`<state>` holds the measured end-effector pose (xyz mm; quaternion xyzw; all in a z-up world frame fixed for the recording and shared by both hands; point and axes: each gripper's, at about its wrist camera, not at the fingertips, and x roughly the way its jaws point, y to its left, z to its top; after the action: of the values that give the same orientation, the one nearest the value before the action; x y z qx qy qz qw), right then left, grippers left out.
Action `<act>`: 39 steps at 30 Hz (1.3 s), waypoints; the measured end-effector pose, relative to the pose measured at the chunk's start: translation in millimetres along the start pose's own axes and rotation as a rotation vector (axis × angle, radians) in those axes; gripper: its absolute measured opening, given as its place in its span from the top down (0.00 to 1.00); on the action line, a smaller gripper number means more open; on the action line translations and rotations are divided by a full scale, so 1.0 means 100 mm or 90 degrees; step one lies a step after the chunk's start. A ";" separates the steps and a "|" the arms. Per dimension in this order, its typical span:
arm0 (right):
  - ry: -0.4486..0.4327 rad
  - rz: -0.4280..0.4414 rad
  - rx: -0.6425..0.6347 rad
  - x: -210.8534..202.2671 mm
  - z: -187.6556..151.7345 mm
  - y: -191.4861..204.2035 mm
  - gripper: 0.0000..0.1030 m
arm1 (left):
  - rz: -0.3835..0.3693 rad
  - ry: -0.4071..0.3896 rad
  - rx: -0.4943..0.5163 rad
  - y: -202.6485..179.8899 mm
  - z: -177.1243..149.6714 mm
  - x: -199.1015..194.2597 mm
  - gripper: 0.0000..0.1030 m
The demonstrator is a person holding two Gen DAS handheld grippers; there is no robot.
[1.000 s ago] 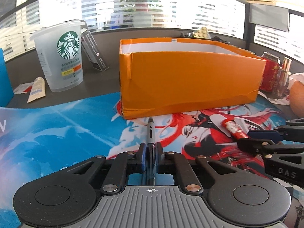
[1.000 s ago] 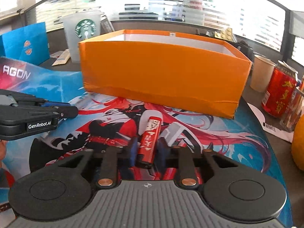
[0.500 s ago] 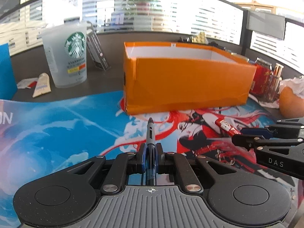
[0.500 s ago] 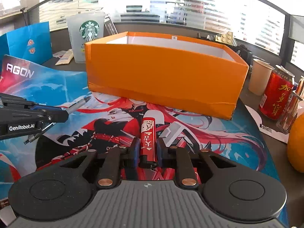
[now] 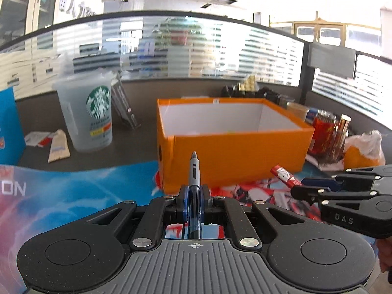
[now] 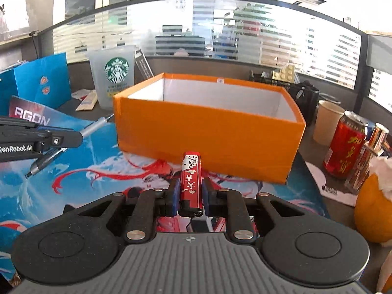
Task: Organize rigid objects
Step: 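Carry the red tube and black pen with both grippers over the box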
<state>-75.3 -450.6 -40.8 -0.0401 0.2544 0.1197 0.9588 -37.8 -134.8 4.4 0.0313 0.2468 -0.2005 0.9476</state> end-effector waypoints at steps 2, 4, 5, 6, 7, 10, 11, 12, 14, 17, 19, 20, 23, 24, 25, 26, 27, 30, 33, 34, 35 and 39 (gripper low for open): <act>-0.007 -0.001 0.001 -0.01 0.06 -0.02 0.83 | -0.002 -0.011 -0.003 0.01 0.09 -0.01 0.93; -0.015 -0.003 -0.002 -0.03 0.12 -0.05 0.83 | -0.003 -0.024 0.000 0.00 0.18 -0.03 0.93; -0.018 -0.004 -0.003 -0.03 0.15 -0.06 0.83 | -0.004 -0.030 0.001 -0.01 0.23 -0.03 0.93; -0.022 -0.004 -0.004 -0.04 0.19 -0.07 0.83 | -0.007 -0.036 0.003 -0.02 0.27 -0.04 0.93; -0.025 -0.003 -0.004 -0.05 0.22 -0.08 0.83 | -0.009 -0.042 0.005 -0.03 0.32 -0.05 0.93; -0.039 -0.005 -0.008 -0.07 0.33 -0.11 0.83 | -0.018 -0.055 0.006 -0.07 0.45 -0.05 0.93; -0.044 -0.007 -0.010 -0.08 0.37 -0.12 0.83 | -0.021 -0.058 0.006 -0.07 0.50 -0.05 0.93; -0.049 -0.008 -0.011 -0.09 0.41 -0.13 0.83 | -0.021 -0.063 0.008 -0.08 0.54 -0.04 0.93; -0.059 -0.010 -0.011 -0.10 0.50 -0.17 0.83 | -0.021 -0.072 0.012 -0.10 0.63 -0.02 0.93; -0.073 -0.010 -0.009 -0.09 0.65 -0.23 0.83 | -0.022 -0.084 0.018 -0.13 0.75 0.01 0.93; -0.081 -0.012 -0.009 -0.07 0.76 -0.28 0.83 | -0.021 -0.088 0.020 -0.16 0.83 0.06 0.93; -0.085 -0.013 -0.008 -0.06 0.80 -0.30 0.83 | -0.021 -0.090 0.022 -0.17 0.87 0.09 0.93; -0.091 -0.014 -0.007 0.01 0.94 -0.37 0.83 | -0.020 -0.091 0.026 -0.20 0.97 0.19 0.93; -0.092 -0.015 -0.007 0.04 0.99 -0.39 0.83 | -0.019 -0.091 0.028 -0.20 1.01 0.23 0.93; -0.093 -0.014 -0.007 0.08 1.03 -0.41 0.83 | -0.017 -0.090 0.029 -0.21 1.05 0.28 0.93; -0.093 -0.012 -0.007 0.12 1.08 -0.44 0.83 | -0.016 -0.088 0.031 -0.22 1.09 0.34 0.93; -0.093 -0.010 -0.005 0.15 1.11 -0.45 0.83 | -0.016 -0.085 0.032 -0.23 1.11 0.39 0.93; -0.090 -0.009 -0.005 0.28 1.20 -0.51 0.83 | -0.015 -0.074 0.030 -0.24 1.20 0.58 0.93; -0.082 -0.008 0.001 0.43 1.27 -0.58 0.83 | -0.013 -0.060 0.033 -0.27 1.23 0.78 0.93; -0.078 -0.005 0.005 0.48 1.27 -0.60 0.83 | -0.012 -0.052 0.032 -0.28 1.24 0.85 0.93; -0.073 -0.003 0.008 0.52 1.28 -0.62 0.83 | -0.010 -0.045 0.032 -0.28 1.23 0.92 0.93; -0.052 -0.001 0.018 0.72 1.27 -0.68 0.83 | -0.009 -0.008 0.031 -0.28 1.16 1.17 0.93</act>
<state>63.1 -484.3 34.6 -0.0218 0.2168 0.1173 0.9689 97.5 -221.8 51.2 0.0511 0.2365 -0.2131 0.9466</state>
